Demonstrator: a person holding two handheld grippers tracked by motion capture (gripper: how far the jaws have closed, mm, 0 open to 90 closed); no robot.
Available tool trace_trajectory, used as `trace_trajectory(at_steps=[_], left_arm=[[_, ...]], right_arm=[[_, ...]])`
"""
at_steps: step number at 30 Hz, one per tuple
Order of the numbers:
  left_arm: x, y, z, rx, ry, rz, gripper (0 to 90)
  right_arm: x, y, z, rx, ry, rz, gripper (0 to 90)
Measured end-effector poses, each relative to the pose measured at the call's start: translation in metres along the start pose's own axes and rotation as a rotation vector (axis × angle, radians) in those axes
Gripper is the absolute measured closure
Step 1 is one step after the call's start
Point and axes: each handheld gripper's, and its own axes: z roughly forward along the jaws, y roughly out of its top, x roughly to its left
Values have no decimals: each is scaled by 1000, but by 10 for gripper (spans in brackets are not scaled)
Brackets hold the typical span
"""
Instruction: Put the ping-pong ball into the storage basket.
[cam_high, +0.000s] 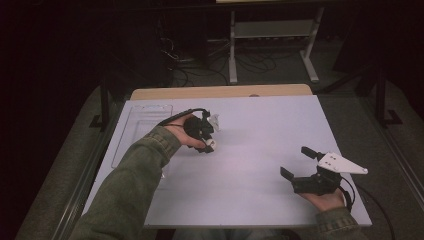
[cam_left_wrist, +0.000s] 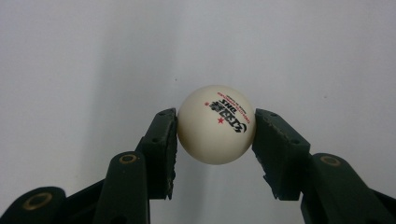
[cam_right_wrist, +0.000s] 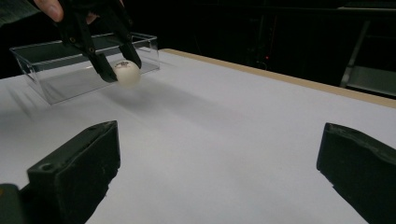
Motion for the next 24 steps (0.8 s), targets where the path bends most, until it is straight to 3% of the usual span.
trace_trajectory(at_steps=[12,24], left_arm=[[-7,-9,-29,-18,35,-15,506],[-10,-8,-44,-18,32,-26,506]], right_arm=[[0,0,1,3,-7,-4,0],[1,1,0,4,-7,-3,0]])
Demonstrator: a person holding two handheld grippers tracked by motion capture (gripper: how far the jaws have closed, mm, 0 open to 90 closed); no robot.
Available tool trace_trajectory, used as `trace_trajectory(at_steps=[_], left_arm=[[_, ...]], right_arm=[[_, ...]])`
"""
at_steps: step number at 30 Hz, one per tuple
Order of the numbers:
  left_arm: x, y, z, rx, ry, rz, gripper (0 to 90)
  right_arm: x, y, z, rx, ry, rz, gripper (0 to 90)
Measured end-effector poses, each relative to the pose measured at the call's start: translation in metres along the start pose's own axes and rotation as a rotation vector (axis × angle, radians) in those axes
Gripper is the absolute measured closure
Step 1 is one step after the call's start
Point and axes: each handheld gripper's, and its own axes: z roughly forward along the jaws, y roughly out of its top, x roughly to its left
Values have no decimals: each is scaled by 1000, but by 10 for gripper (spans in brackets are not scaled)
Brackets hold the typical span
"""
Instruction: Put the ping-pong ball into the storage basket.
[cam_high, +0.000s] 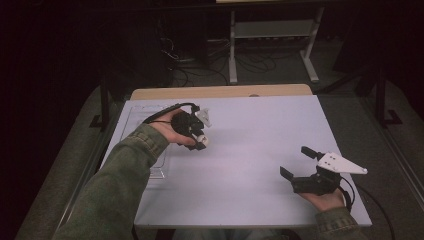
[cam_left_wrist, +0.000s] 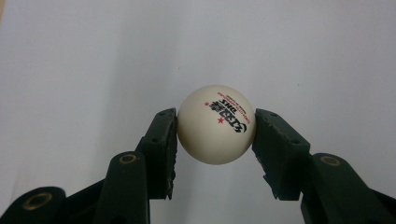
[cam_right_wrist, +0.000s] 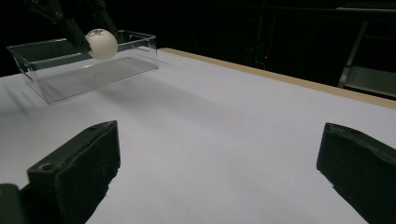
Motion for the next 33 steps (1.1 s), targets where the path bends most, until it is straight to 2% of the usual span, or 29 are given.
trace_trajectory(at_steps=[10,20,25,28,33], left_arm=[[-5,2,-21,17,6,10,506],[-6,-12,-38,25,36,-15,506],[-8,-14,-48,33,41,-1,506],[-9,-14,-53,16,32,-4,505],[-11,-18,-58,26,38,-4,506]], right_arm=[[0,1,0,0,-1,-5,0],[0,1,-1,-4,-3,-2,0],[0,1,0,3,-4,-5,0],[0,1,0,5,-2,-6,0],[0,1,0,5,-3,-6,0]])
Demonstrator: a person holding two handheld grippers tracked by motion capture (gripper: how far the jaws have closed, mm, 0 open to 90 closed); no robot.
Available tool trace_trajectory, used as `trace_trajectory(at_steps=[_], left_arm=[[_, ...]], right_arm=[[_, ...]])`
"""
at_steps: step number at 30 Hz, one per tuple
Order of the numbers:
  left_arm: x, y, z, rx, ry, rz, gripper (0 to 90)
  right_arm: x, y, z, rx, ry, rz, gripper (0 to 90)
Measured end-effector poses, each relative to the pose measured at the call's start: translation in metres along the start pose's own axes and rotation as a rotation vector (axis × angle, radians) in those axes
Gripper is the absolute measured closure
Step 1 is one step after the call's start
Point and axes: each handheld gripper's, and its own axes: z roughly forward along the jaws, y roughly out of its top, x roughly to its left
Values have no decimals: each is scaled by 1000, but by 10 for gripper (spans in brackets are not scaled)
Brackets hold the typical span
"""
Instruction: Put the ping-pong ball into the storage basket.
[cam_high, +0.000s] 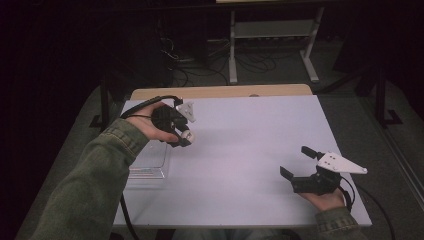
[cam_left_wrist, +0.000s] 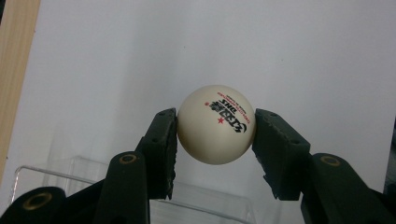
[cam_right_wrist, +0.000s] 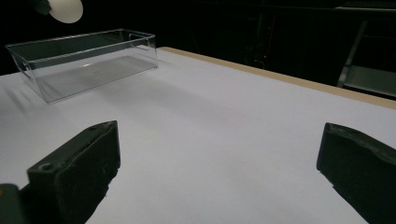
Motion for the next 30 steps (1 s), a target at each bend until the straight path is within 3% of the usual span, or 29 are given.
trace_trajectory(at_steps=[22,30], left_arm=[[1,-37,-33,25,36,-24,506],[1,-47,-38,45,39,-36,506]], right_arm=[[-1,0,1,2,-1,5,0],[-1,-1,1,2,-1,7,0]])
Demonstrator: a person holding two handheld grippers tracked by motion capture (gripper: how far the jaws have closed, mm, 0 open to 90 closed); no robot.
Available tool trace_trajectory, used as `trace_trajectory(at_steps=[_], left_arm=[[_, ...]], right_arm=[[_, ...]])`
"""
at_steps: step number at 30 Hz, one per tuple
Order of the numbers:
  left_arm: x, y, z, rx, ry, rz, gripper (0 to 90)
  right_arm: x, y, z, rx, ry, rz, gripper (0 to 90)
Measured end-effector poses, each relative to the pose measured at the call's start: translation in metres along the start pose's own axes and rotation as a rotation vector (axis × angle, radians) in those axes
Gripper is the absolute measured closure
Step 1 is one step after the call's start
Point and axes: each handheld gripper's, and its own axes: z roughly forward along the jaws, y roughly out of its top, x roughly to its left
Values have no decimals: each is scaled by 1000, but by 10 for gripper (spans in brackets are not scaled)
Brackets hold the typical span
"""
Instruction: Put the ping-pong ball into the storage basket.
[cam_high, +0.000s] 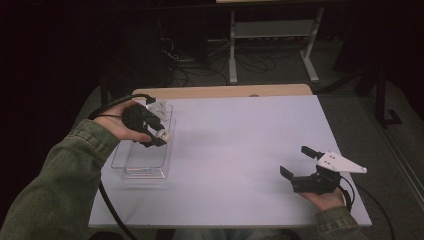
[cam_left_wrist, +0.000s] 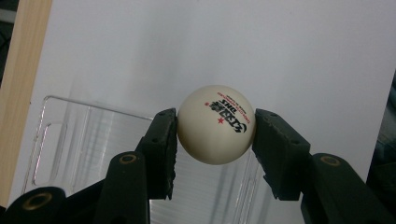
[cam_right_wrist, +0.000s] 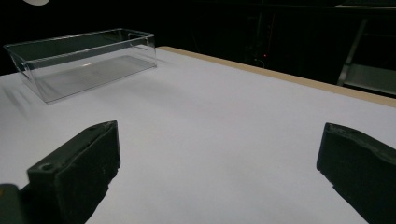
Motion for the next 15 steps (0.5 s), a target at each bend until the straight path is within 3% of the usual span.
trace_trajectory(at_steps=[15], left_arm=[[4,-25,-8,21,14,-45,506]], right_arm=[[0,0,0,4,-2,-2,0]])
